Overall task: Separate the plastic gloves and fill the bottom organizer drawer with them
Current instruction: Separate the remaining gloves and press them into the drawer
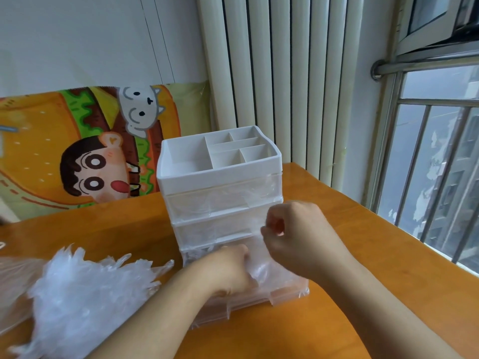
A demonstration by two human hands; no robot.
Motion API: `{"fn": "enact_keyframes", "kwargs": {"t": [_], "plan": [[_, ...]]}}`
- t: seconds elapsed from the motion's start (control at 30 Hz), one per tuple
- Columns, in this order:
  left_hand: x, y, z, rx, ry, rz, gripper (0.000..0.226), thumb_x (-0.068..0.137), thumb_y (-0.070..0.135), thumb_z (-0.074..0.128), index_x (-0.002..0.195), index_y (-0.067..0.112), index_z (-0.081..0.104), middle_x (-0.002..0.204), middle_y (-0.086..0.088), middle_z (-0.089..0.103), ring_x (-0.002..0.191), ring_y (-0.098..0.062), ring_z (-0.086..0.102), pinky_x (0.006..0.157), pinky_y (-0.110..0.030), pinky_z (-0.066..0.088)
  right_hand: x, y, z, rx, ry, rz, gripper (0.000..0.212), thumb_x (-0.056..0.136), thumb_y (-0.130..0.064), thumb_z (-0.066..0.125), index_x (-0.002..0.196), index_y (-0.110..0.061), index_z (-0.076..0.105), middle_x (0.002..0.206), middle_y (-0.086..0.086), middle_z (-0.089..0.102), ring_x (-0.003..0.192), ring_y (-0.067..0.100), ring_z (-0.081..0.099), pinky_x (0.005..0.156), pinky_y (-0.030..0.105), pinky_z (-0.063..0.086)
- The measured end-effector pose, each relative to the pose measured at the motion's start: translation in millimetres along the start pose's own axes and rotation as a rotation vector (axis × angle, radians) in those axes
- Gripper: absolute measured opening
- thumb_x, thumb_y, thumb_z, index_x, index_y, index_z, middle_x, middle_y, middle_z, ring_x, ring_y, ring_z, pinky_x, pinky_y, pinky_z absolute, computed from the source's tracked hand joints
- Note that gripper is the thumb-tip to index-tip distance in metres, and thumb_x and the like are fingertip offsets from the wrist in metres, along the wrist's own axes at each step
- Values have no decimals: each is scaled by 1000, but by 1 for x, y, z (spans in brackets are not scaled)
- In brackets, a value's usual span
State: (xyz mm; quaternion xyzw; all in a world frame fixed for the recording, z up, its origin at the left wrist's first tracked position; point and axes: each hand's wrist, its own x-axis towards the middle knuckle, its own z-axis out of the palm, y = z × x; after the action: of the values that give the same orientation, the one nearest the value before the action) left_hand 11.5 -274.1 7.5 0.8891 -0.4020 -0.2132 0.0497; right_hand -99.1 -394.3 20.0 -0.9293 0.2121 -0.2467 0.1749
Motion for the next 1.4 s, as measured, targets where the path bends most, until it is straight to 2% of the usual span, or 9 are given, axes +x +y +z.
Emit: {"fn": "enact_keyframes", "kwargs": {"t": [0.2,0.33,0.47,0.73,0.93,1.03,1.13,1.27,1.4], "plan": [[-1,-2,-1,-74,15,22,20,92,18,59,110,26,63,94,4,66,81,-13,61,69,-29,50,-3,-20,30,-14,-485,66,31,102,-32,47,76,-17,56,92,2,61,90,23,62,78,42,58],[-4,-9,-6,-43,-7,-56,12,89,16,66,99,23,64,97,-1,68,82,-13,61,65,-22,47,9,-26,27,-121,-704,63,32,105,-24,49,132,-14,62,139,13,54,134,29,44,108,41,43],[-7,-12,-16,96,-42,-164,15,89,17,68,102,17,62,89,-2,61,82,-19,63,63,-27,49,18,-19,42,-110,-714,166,46,90,-29,69,133,-15,62,130,9,58,116,27,56,87,36,50],[-3,-5,-22,171,-157,-193,13,91,21,67,100,15,60,102,-9,65,97,-29,70,82,-38,61,16,-20,44,-74,-708,164,69,92,-37,69,153,-20,42,160,9,38,151,31,32,118,48,41],[-13,-2,-12,147,-40,-146,3,95,15,63,93,17,61,89,-4,59,85,-22,63,68,-29,48,3,-27,37,-51,-542,90,41,96,-31,64,134,-18,57,141,7,52,139,29,42,114,43,43],[-27,-1,-9,87,91,-126,11,96,31,66,98,21,63,96,-1,66,87,-19,67,71,-30,53,-8,-29,38,-85,-439,57,9,97,-23,66,99,-19,58,113,0,53,108,18,51,86,28,48],[-41,1,-7,134,233,-91,34,98,33,67,130,30,58,120,3,63,99,-16,65,84,-31,57,-15,-32,35,-77,-363,64,36,100,-19,65,74,-26,41,87,-5,48,71,9,46,57,22,36],[-43,0,-2,-12,185,-70,36,98,12,59,124,36,66,106,7,65,79,-8,61,58,-18,43,-13,-35,36,-44,-394,95,34,97,-20,65,69,-21,46,81,-3,52,65,13,52,57,27,47],[-43,-6,-5,-106,102,-83,30,99,16,52,112,32,74,90,5,74,81,-13,70,66,-26,57,-5,-35,30,-44,-483,106,10,94,-19,61,91,-10,60,98,5,59,83,20,58,79,37,59]]}}
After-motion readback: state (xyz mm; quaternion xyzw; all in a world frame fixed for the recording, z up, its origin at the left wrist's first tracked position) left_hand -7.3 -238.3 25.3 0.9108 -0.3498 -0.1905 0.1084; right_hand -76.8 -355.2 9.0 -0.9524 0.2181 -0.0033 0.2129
